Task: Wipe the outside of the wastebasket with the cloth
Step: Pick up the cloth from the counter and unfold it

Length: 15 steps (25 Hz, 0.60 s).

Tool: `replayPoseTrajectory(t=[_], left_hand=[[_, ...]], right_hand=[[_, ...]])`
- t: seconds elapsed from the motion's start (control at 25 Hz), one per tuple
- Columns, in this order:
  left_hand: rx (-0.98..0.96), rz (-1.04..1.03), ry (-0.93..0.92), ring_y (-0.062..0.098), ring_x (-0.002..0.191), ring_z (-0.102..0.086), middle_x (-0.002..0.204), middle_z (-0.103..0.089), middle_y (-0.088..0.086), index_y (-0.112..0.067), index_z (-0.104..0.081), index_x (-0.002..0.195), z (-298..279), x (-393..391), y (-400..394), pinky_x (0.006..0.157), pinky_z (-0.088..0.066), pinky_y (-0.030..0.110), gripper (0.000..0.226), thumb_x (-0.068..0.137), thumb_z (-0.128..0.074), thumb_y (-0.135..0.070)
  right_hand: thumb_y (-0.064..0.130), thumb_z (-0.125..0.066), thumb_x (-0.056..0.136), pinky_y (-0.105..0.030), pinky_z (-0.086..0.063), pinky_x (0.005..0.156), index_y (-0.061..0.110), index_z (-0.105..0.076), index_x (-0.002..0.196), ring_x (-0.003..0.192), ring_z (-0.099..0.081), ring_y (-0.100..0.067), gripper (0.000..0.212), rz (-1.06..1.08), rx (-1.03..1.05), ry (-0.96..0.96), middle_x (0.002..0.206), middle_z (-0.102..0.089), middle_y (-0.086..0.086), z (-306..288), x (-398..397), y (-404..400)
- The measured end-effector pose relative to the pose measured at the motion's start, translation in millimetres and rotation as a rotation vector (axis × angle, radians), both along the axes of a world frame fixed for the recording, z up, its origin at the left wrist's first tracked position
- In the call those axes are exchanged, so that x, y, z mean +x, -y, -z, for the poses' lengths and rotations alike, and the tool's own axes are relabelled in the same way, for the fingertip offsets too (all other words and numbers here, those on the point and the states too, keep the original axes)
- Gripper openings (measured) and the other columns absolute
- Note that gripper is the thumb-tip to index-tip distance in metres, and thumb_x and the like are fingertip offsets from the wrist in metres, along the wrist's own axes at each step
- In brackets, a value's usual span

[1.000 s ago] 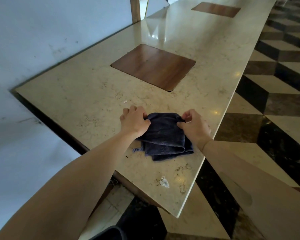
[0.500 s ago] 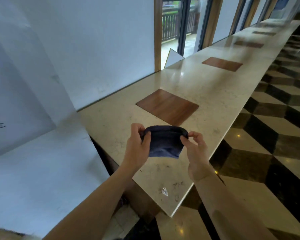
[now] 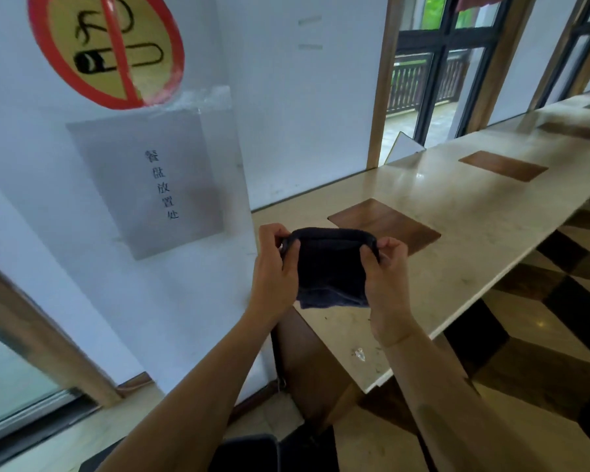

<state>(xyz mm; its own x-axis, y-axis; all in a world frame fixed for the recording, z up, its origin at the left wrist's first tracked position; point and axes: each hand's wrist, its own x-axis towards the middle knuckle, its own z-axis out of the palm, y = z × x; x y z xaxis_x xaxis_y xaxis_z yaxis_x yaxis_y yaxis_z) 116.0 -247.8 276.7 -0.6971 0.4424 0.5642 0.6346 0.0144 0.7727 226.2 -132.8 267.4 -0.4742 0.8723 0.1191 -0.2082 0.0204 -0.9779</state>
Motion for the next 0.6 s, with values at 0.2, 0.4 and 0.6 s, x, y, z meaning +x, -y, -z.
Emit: replayPoseTrajectory(t=[0.2, 0.4, 0.6], left_hand=[[0.009, -0.042, 0.054, -0.008, 0.074, -0.054, 0.087, -0.05, -0.012, -0.018, -0.035, 0.104, -3, -13, 59, 0.064, -0.045, 0.011, 0.014, 0.1, -0.047, -0.011], [0.009, -0.047, 0.059, -0.006, 0.071, -0.054, 0.084, -0.05, -0.01, -0.017, -0.036, 0.104, 5, -37, 135, 0.06, -0.045, 0.012, 0.013, 0.1, -0.047, -0.011], [0.013, -0.008, 0.078, -0.004, 0.073, -0.052, 0.085, -0.049, -0.012, -0.017, -0.036, 0.104, 31, -63, 217, 0.065, -0.04, 0.011, 0.014, 0.099, -0.047, -0.011]], right_hand=[[0.014, -0.055, 0.1, -0.014, -0.05, 0.06, 0.031, -0.045, 0.093, 0.077, -0.062, 0.008, 0.021, -0.104, 0.019, -0.007, 0.078, -0.067, 0.027, -10, -4, 58], [0.017, -0.058, 0.098, -0.044, -0.053, 0.079, 0.031, -0.05, 0.091, 0.097, -0.064, -0.024, 0.018, -0.13, -0.058, -0.001, 0.08, -0.071, 0.013, -13, -22, 128], [0.022, -0.055, 0.1, -0.04, -0.055, 0.075, 0.031, -0.05, 0.097, 0.099, -0.065, -0.023, 0.011, -0.046, -0.004, 0.084, 0.086, -0.073, 0.008, 6, -44, 209]])
